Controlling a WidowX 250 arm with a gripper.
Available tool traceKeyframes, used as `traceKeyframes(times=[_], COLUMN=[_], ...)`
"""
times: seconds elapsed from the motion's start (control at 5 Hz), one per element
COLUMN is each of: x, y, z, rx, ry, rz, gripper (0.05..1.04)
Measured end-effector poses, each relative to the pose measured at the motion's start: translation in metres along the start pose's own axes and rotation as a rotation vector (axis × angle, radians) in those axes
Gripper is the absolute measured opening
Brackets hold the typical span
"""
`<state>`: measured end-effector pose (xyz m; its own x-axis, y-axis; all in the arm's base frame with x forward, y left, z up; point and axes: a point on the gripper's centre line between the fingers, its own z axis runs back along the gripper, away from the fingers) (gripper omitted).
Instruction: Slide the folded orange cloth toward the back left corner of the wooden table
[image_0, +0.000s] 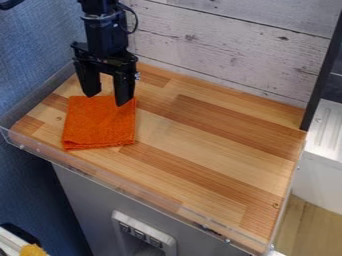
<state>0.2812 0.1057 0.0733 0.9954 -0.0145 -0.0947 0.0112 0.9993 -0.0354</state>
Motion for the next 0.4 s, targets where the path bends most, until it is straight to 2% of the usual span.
traceKeyframes(times=[0.2, 0.4], x=[0.0014, 0.0084], y=[0.0003, 0.0049], z=[0.0023, 0.0087], rx=[0.001, 0.011], ry=[-0.006, -0.038], rz=[0.001, 0.021], gripper=[0.999, 0.997])
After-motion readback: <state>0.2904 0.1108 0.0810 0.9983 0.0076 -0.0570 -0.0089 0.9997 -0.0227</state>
